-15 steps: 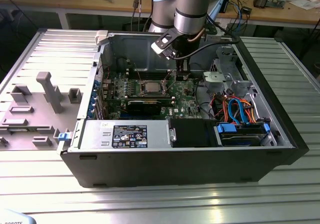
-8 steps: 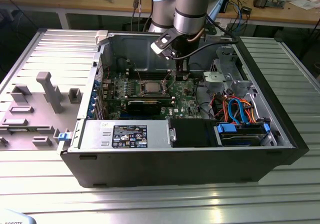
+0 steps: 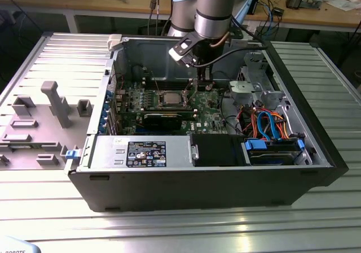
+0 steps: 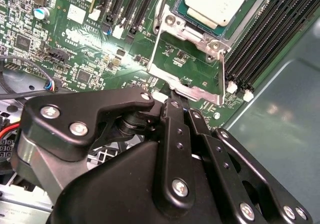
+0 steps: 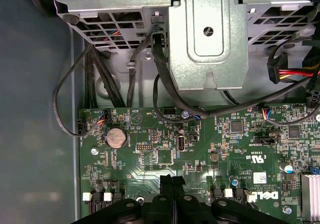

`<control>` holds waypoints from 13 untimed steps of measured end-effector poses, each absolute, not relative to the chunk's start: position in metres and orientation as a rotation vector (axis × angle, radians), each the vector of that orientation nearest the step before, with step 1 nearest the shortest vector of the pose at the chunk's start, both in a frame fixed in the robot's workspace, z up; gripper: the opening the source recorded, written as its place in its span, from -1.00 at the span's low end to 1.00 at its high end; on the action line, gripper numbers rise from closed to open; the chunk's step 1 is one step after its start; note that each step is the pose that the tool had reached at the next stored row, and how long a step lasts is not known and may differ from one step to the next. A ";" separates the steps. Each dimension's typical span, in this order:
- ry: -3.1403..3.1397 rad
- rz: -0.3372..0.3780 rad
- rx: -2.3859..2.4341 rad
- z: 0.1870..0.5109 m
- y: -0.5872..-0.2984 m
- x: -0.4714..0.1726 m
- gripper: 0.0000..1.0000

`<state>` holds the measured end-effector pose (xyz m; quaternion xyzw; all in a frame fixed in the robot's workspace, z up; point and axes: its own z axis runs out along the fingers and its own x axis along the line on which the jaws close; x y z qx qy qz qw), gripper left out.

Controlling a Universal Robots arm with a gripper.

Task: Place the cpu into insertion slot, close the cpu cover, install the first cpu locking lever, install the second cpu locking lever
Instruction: 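Close the cpu cover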

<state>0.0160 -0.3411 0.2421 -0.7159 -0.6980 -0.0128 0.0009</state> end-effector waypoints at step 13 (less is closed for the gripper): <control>-2.192 -0.040 -2.248 0.242 -0.341 0.013 -0.79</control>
